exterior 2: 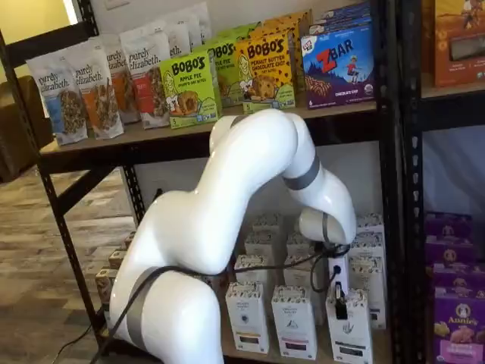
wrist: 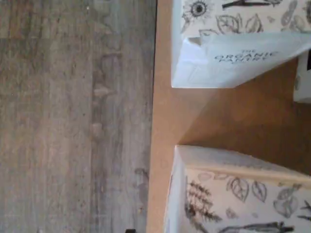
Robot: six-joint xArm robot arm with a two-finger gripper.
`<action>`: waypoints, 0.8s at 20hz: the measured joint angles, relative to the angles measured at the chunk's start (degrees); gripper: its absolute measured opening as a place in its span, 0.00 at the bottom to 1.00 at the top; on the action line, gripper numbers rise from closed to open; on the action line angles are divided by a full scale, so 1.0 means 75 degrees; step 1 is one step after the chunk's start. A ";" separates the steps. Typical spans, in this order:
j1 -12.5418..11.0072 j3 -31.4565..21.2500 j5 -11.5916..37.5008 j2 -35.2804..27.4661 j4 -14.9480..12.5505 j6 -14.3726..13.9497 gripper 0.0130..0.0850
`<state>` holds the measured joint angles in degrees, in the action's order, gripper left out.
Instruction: Pick up the white box with a green strip in the middle, on the bottom shelf, the sixth box from the left
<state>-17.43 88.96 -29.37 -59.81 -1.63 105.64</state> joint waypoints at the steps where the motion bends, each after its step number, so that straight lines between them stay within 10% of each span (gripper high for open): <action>1: 0.0003 -0.0028 0.0080 -0.0013 0.0023 0.0017 1.00; 16: 0.0002 -0.0202 0.0652 -0.0173 0.0180 0.0161 1.00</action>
<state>-17.41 87.44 -24.48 -61.11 -0.28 106.85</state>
